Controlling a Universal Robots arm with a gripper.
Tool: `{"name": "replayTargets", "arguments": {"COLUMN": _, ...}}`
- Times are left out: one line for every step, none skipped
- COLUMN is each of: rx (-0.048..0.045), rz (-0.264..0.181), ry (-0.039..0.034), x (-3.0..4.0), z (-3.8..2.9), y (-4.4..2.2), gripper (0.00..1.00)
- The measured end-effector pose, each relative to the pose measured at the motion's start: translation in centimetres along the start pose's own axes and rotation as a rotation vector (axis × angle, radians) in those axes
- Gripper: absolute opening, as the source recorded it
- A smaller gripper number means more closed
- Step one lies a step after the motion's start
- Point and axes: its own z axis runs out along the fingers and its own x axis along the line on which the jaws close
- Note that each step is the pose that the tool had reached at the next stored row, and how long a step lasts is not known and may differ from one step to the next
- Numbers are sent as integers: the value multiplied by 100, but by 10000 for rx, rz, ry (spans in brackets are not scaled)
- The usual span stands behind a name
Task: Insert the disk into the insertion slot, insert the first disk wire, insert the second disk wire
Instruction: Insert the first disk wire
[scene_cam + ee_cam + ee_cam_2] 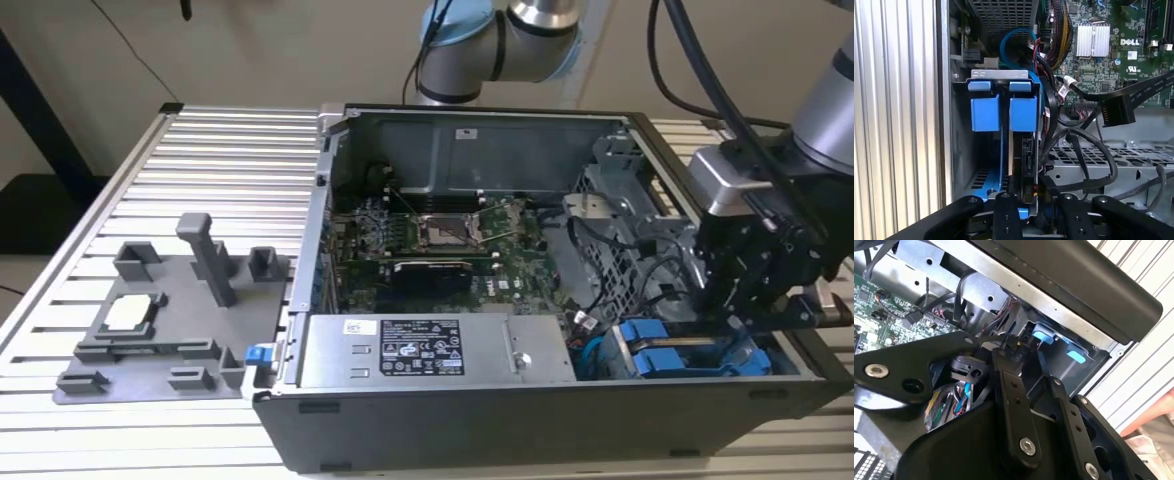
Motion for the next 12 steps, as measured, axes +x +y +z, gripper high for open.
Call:
{"name": "replayTargets", "arguments": {"rx": -2, "rz": 1, "ry": -1, "x": 0, "z": -17, "y": -1, "gripper": 33}}
{"name": "replayTargets", "arguments": {"rx": -3, "rz": 1, "ry": -1, "x": 1, "z": -38, "y": -2, "gripper": 33}}
{"name": "replayTargets", "arguments": {"rx": -3, "rz": 1, "ry": -1, "x": 1, "z": -66, "y": -3, "gripper": 33}}
{"name": "replayTargets", "arguments": {"rx": -3, "rz": 1, "ry": 0, "x": 1, "z": -97, "y": -5, "gripper": 33}}
{"name": "replayTargets", "arguments": {"rx": -3, "rz": 0, "ry": 0, "x": 2, "z": -129, "y": -6, "gripper": 33}}
{"name": "replayTargets", "arguments": {"rx": -3, "rz": 0, "ry": 0, "x": 2, "z": -163, "y": -8, "gripper": 33}}
{"name": "replayTargets", "arguments": {"rx": -3, "rz": 0, "ry": 1, "x": 3, "z": -197, "y": -9, "gripper": 33}}
{"name": "replayTargets", "arguments": {"rx": -3, "rz": 0, "ry": 0, "x": 4, "z": -233, "y": -11, "gripper": 33}}
{"name": "replayTargets", "arguments": {"rx": -3, "rz": -1, "ry": 0, "x": 4, "z": -272, "y": -13, "gripper": 33}}
{"name": "replayTargets", "arguments": {"rx": -2, "rz": -1, "ry": 0, "x": 4, "z": -313, "y": -13, "gripper": 33}}
{"name": "replayTargets", "arguments": {"rx": -3, "rz": 0, "ry": 0, "x": 5, "z": -349, "y": -10, "gripper": 33}}
{"name": "replayTargets", "arguments": {"rx": -3, "rz": 0, "ry": 0, "x": 5, "z": -380, "y": -4, "gripper": 33}}
